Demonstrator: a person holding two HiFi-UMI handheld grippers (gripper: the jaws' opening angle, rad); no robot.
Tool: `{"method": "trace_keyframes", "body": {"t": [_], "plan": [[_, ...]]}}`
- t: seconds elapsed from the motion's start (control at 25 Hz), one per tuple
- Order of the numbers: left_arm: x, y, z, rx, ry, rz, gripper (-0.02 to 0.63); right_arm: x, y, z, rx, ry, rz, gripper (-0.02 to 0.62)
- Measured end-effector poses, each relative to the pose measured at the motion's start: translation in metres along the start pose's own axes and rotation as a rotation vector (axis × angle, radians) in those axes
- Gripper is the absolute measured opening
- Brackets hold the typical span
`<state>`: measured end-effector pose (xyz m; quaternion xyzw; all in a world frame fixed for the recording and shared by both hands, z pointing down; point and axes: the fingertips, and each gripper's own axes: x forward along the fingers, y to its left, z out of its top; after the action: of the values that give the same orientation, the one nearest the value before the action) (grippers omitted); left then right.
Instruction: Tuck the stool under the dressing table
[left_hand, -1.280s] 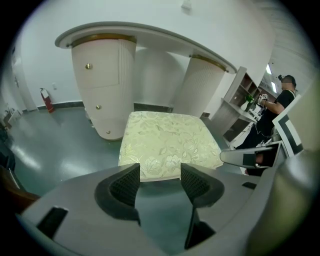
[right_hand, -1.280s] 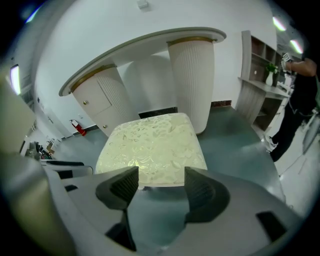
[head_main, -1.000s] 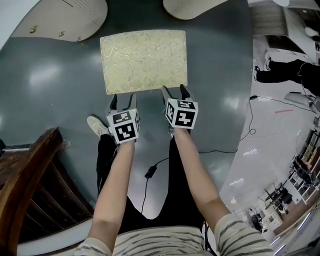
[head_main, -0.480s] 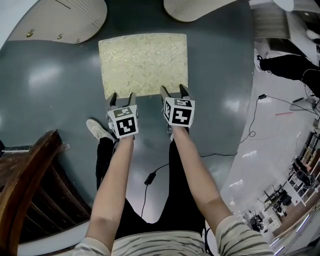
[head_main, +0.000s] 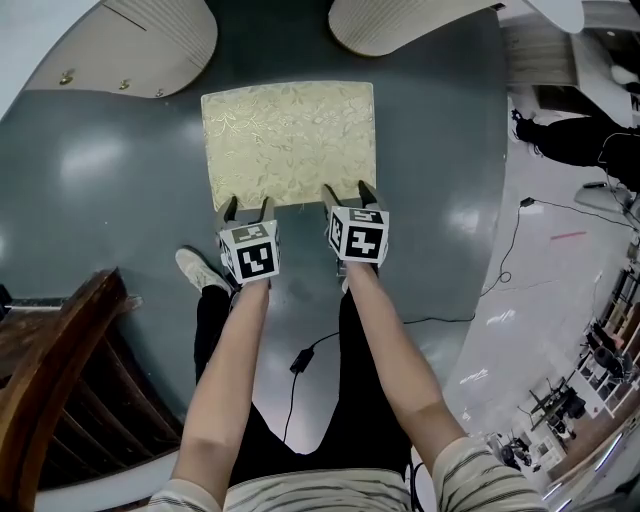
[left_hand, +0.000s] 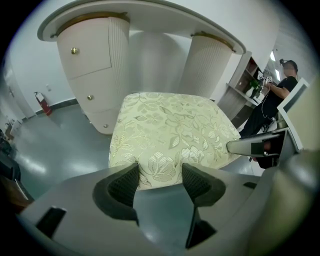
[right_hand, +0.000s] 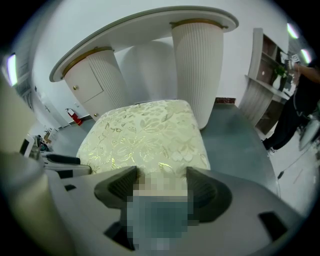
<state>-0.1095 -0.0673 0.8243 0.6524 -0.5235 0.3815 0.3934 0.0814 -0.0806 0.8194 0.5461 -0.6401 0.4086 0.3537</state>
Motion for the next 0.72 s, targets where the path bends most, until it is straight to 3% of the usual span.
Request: {"method": "trace_keyframes", "body": {"t": [0.72], "plan": [[0.011, 0.005, 0.024, 0.0, -0.041, 0.004, 0.262, 0.013, 0.0, 0.029, -0.027, -0.056, 0.025, 0.31]]}}
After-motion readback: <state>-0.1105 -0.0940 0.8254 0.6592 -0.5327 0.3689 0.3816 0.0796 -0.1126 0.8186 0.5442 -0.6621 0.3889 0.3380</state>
